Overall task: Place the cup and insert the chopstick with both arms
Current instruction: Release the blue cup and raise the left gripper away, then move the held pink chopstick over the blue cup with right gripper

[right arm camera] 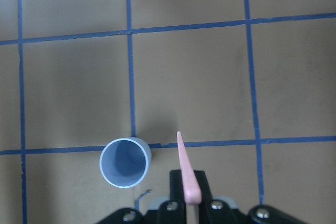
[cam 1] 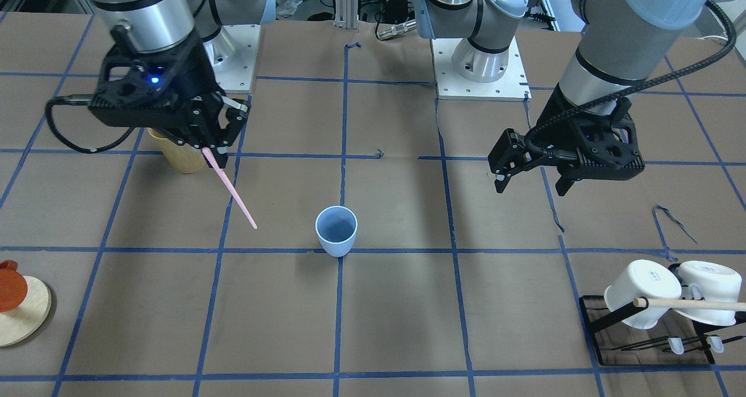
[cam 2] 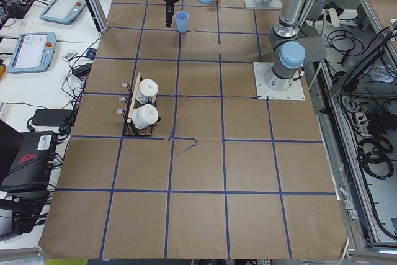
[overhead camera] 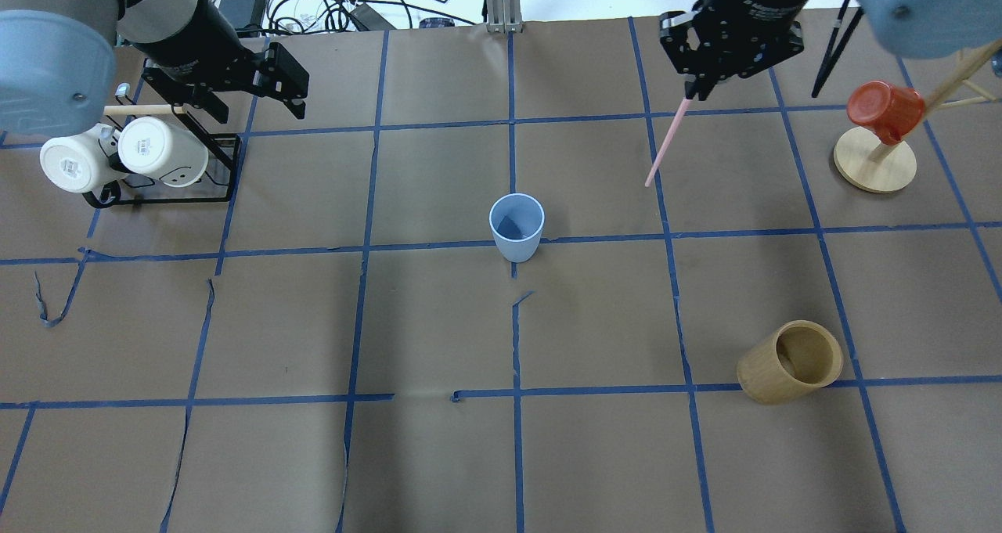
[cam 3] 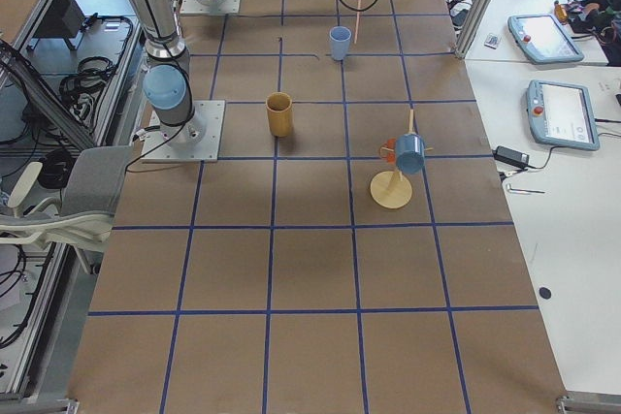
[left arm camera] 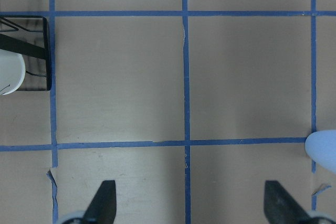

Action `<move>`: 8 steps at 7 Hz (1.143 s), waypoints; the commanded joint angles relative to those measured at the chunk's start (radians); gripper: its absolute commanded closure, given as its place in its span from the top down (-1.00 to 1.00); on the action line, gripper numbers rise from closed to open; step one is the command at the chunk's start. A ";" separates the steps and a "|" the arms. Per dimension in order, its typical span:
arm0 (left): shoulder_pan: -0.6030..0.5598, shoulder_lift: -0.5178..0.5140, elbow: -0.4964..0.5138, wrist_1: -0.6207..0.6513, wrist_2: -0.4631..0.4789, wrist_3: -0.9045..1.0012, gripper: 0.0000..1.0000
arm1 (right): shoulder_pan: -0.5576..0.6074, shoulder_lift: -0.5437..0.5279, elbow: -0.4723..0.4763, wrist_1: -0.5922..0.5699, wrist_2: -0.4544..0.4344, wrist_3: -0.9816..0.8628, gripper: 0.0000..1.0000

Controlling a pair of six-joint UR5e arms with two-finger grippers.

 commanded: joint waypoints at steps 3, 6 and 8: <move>-0.080 -0.004 0.006 -0.020 0.054 -0.113 1.00 | 0.132 0.081 0.006 -0.060 -0.005 0.135 -1.00; -0.087 0.028 0.013 -0.129 0.052 -0.113 1.00 | 0.132 0.085 0.023 -0.028 -0.002 0.137 -1.00; -0.085 0.037 0.016 -0.170 0.054 -0.101 1.00 | 0.132 0.085 0.043 -0.049 0.002 0.140 0.90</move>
